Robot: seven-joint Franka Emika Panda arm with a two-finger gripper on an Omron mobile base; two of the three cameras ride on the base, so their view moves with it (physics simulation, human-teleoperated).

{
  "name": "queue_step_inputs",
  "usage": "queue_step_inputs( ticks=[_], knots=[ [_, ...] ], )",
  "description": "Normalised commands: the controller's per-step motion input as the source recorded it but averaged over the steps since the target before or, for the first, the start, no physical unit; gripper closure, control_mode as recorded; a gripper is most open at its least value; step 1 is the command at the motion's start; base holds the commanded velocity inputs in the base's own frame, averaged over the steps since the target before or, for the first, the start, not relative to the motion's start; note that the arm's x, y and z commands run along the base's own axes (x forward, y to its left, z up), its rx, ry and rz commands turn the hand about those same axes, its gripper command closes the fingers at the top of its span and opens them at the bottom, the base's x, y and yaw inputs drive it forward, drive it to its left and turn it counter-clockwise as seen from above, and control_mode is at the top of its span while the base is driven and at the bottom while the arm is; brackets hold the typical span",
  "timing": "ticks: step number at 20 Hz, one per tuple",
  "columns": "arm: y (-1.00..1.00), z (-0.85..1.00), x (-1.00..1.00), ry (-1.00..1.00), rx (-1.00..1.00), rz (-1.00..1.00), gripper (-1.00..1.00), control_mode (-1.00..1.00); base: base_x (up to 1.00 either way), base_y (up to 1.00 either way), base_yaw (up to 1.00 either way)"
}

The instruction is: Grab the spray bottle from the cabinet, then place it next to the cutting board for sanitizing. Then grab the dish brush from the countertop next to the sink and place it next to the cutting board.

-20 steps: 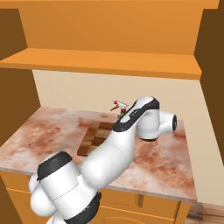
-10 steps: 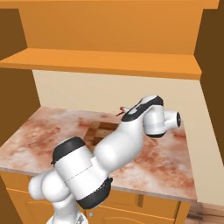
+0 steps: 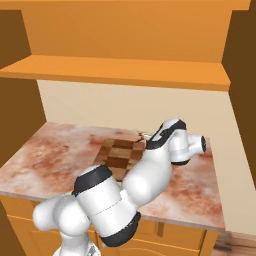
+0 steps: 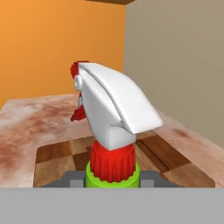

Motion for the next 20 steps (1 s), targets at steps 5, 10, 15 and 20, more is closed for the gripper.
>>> queue_step_inputs(
  ticks=[5,10,15,20],
  knots=[
    [0.0,-0.57,0.07,0.03,-0.01,0.0,1.0,-1.0,0.0,0.0,0.0],
    [-0.02,-0.42,0.07,0.03,0.0,0.04,1.0,-1.0,0.0,0.0,0.0],
    [-0.02,-0.47,0.0,0.04,0.0,0.04,-1.0,-1.0,0.0,0.0,0.0],
    [-0.03,-0.25,0.0,0.03,0.0,0.02,-1.0,-1.0,0.0,0.0,0.0]
  ],
)
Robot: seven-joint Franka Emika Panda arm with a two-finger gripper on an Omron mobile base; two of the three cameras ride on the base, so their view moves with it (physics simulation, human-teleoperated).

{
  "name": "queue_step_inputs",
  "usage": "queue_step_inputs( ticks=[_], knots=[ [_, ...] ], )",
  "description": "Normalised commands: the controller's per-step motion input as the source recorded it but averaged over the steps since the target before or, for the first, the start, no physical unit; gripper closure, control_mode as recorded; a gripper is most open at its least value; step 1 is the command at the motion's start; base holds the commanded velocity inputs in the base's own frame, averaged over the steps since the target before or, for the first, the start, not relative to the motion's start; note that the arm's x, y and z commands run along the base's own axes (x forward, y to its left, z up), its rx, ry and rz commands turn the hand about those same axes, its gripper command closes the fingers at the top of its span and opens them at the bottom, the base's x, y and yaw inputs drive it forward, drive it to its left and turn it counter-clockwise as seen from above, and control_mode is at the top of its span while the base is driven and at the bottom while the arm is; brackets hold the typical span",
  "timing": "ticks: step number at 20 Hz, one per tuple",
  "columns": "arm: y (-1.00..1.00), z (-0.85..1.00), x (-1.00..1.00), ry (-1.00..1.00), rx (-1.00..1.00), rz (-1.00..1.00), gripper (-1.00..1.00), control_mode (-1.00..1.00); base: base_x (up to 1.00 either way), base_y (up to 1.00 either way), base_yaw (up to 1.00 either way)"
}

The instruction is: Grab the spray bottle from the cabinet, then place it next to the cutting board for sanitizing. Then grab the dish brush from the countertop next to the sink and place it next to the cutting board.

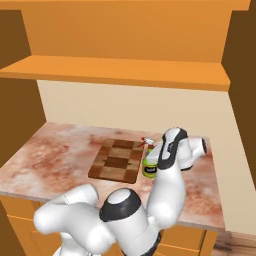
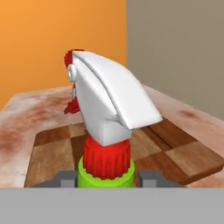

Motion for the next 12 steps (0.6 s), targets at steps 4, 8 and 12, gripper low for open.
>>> queue_step_inputs(
  ticks=[4,8,12],
  knots=[
    [-0.15,-0.16,-0.16,0.03,0.0,0.0,-1.0,-1.0,0.0,0.0,0.0],
    [-0.13,-0.07,-0.11,0.01,0.0,0.0,-1.0,-1.0,0.0,0.0,0.0],
    [-0.03,0.0,0.0,0.0,0.0,0.0,-1.0,-1.0,0.0,0.0,0.0]
  ],
)
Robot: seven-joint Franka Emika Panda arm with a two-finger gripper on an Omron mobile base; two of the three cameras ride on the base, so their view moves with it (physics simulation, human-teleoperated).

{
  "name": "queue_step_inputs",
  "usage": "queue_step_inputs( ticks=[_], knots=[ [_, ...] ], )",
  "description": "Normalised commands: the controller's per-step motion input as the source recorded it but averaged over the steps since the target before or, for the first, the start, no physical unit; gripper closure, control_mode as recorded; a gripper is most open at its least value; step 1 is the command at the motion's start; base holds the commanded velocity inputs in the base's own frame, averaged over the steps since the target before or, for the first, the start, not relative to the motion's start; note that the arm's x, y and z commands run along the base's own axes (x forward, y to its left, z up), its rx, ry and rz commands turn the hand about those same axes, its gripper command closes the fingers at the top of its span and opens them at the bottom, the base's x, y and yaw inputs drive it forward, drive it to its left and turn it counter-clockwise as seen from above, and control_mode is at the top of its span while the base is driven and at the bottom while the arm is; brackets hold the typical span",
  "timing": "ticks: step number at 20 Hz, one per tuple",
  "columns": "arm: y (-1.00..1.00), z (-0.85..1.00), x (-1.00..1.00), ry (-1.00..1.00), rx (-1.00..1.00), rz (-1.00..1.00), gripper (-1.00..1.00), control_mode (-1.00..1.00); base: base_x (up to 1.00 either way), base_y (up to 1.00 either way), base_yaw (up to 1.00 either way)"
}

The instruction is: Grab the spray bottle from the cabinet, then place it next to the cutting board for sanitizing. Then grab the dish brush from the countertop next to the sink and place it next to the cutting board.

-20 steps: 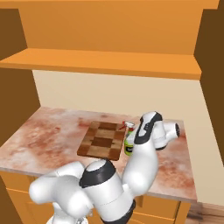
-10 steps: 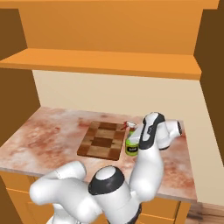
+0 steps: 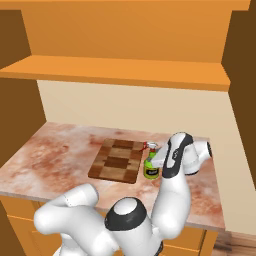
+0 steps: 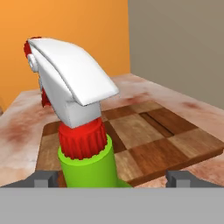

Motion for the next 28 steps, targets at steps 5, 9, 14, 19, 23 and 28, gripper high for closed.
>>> queue_step_inputs(
  ticks=[5,9,14,19,23,28],
  knots=[
    [-0.14,0.0,0.0,0.0,0.0,0.0,-1.0,-1.0,0.0,0.0,0.0],
    [-0.22,0.0,-0.29,-0.04,0.0,-0.05,-1.0,-1.0,0.0,0.0,0.0],
    [-0.12,0.11,-0.75,-0.12,0.0,-0.09,-1.0,-1.0,0.0,0.0,0.0],
    [0.5,0.11,-0.87,-0.02,0.04,-0.05,-1.0,-1.0,0.0,0.0,0.0],
    [0.78,0.37,-0.54,0.01,0.01,-0.09,-1.0,-1.0,0.0,0.0,0.0],
    [0.39,0.71,-0.57,0.07,-0.05,-0.16,-1.0,-1.0,0.0,0.0,0.0]
  ],
)
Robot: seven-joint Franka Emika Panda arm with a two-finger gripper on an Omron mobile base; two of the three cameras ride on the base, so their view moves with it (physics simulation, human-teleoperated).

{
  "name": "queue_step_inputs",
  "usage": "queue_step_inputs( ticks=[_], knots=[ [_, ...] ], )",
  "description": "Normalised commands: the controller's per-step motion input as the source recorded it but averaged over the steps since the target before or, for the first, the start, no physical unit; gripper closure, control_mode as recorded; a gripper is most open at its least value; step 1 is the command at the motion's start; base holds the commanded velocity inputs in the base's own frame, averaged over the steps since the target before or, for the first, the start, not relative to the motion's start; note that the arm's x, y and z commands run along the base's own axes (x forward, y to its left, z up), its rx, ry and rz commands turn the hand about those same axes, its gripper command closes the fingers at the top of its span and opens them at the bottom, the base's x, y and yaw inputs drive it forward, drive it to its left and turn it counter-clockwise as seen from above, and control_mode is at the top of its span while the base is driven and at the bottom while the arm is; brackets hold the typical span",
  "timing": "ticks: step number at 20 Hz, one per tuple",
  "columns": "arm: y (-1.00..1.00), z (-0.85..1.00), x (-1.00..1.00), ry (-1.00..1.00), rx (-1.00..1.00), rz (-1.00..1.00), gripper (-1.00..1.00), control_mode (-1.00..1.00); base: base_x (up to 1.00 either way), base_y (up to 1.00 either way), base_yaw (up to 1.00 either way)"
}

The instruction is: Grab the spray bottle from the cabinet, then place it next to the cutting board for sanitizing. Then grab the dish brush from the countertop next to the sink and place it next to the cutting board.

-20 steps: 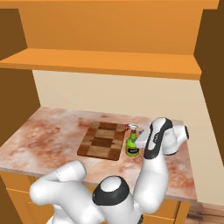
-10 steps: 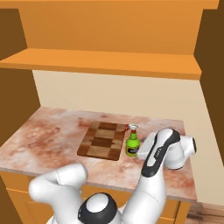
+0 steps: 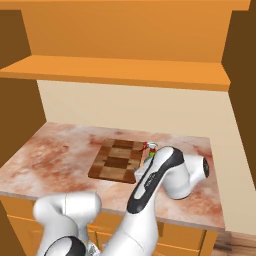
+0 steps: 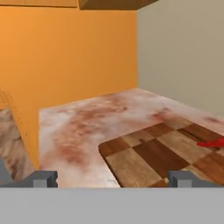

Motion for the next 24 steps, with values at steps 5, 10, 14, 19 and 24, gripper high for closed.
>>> queue_step_inputs(
  ticks=[5,10,14,19,24],
  knots=[
    [0.45,0.52,-0.44,0.06,-0.18,-0.3,-1.0,-1.0,0.0,0.0,0.0],
    [0.21,0.46,-0.1,0.21,-0.22,-0.43,-1.0,-1.0,0.0,0.0,0.0],
    [0.12,0.15,0.0,0.02,-0.2,-0.67,-1.0,-1.0,0.0,0.0,0.0],
    [0.3,0.02,0.0,-0.14,-0.04,-0.72,-1.0,-1.0,0.0,0.0,0.0],
    [0.41,0.34,-0.09,-0.04,-0.01,-0.3,-1.0,-1.0,0.0,0.0,0.0]
  ],
)
